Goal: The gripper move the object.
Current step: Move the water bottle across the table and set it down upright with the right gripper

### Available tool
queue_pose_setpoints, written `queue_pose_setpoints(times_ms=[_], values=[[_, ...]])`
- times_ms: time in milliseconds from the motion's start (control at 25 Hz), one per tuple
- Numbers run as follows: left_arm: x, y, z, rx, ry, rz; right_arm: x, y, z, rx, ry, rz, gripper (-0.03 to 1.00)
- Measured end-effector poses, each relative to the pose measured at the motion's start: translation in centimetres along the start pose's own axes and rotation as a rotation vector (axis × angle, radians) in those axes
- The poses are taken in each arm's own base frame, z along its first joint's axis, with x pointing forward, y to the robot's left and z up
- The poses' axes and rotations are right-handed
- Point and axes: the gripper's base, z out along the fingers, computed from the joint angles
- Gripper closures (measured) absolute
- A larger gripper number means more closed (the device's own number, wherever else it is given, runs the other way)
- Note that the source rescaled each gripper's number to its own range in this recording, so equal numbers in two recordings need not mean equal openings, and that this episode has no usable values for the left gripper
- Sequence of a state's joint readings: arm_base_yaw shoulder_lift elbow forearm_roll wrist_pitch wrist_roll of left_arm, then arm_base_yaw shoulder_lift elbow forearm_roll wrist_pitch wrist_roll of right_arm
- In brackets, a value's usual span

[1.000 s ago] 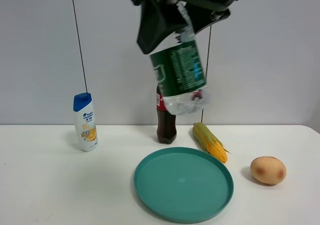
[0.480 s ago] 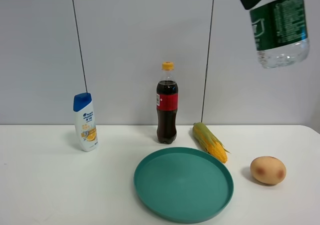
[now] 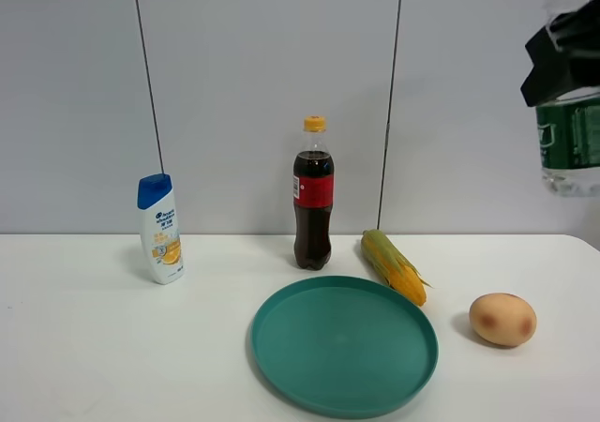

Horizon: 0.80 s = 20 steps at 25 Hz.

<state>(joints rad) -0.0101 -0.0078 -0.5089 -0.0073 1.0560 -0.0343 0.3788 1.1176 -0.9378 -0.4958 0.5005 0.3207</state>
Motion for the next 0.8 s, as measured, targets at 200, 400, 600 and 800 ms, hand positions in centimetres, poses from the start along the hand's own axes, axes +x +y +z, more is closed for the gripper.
queue_pose_setpoints(times_ms=[200, 400, 600, 800], values=[[0.0, 0.0, 0.0, 0.000, 0.000, 0.000, 2.5, -0.5, 3.8, -0.043, -0.116, 0.023, 0.96], [0.0, 0.0, 0.0, 0.000, 0.000, 0.000, 4.5, -0.3, 9.4, -0.095, -0.104, 0.043, 0.96], [0.0, 0.0, 0.0, 0.000, 0.000, 0.000, 6.7, -0.6, 14.1, -0.128, -0.119, 0.137, 0.96], [0.0, 0.0, 0.0, 0.000, 0.000, 0.000, 8.3, -0.7, 17.3, -0.093, -0.116, 0.160, 0.96]])
